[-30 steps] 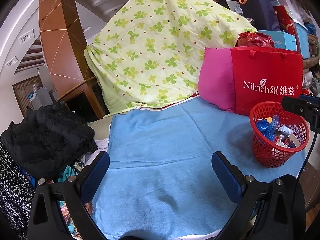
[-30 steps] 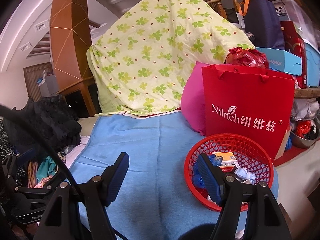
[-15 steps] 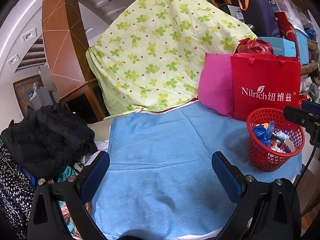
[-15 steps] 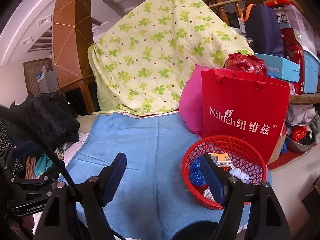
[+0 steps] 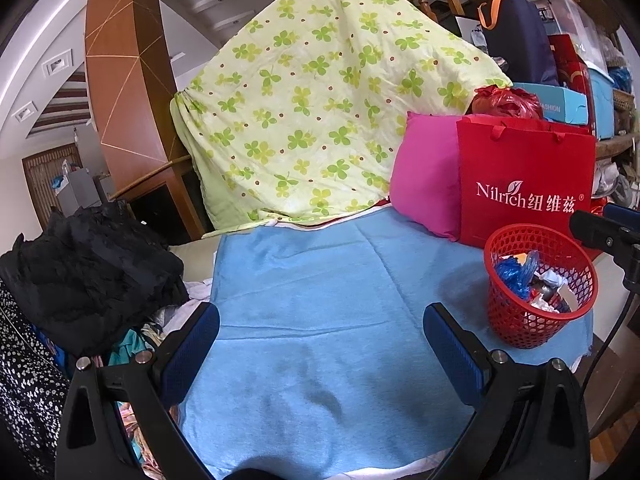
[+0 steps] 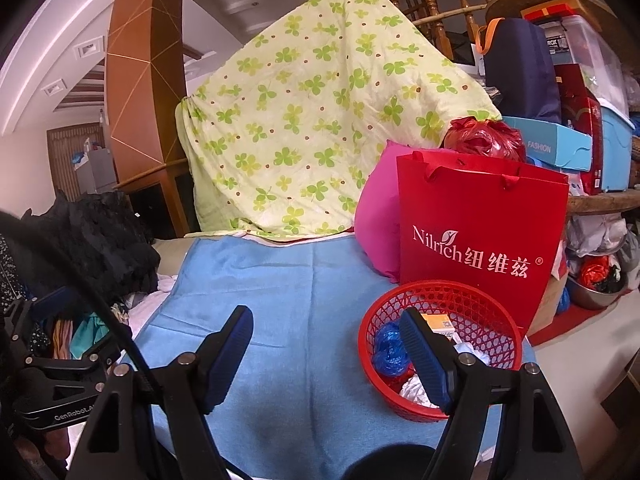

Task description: Collect trash

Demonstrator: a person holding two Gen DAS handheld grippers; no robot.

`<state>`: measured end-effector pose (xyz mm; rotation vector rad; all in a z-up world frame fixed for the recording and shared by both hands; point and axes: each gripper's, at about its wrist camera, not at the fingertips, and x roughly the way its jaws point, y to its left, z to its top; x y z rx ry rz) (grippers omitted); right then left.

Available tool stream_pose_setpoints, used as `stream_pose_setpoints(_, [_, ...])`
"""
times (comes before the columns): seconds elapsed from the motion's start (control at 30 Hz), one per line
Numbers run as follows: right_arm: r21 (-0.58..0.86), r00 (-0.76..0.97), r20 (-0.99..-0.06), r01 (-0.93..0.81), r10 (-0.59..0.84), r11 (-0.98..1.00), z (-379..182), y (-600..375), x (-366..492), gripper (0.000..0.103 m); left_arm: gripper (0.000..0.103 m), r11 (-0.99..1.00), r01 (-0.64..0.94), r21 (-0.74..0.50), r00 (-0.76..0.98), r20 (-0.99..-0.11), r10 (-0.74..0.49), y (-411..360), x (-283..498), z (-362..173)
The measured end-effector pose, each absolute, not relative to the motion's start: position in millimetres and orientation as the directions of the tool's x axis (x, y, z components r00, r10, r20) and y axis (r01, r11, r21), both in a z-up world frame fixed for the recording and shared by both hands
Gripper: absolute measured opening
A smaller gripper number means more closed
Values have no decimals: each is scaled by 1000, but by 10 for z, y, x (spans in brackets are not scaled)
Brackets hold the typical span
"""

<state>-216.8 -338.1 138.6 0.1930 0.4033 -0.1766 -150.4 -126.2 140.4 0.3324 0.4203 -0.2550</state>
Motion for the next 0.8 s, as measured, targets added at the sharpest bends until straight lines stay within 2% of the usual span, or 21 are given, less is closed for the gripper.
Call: stream_pose_setpoints(0.8, [105,920,-356,215,-165,971,1663,-3241,-2384,81,101,950,267,163,913,-358,-195,-987,-1704,1772])
